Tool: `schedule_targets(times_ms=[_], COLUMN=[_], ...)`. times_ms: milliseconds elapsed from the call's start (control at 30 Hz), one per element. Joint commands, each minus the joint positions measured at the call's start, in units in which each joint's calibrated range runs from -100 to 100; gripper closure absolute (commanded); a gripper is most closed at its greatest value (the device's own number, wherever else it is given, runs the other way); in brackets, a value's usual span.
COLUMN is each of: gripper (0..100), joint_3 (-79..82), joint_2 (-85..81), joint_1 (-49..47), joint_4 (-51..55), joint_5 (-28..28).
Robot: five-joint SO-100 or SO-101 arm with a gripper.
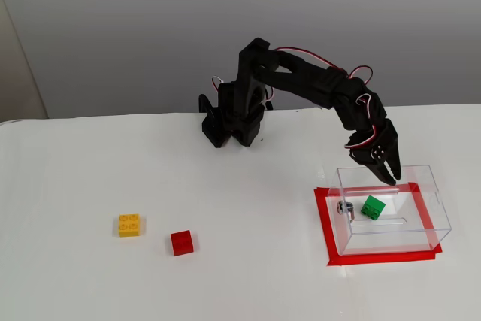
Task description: Pick the green lego brick and place it into the transparent box
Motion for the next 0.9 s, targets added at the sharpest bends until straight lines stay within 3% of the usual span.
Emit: schedule_targets(times_ms=[0, 233, 867], gripper=[95, 95, 96], joint_3=[-1.8, 0.6, 31.6], joint_2=[-5.2, -14.1, -44.9], joint_1=[2.9, 12.5, 39.8], joint_4=[0.2, 0.2, -0.7], joint_5=[1.7, 3.6, 4.1])
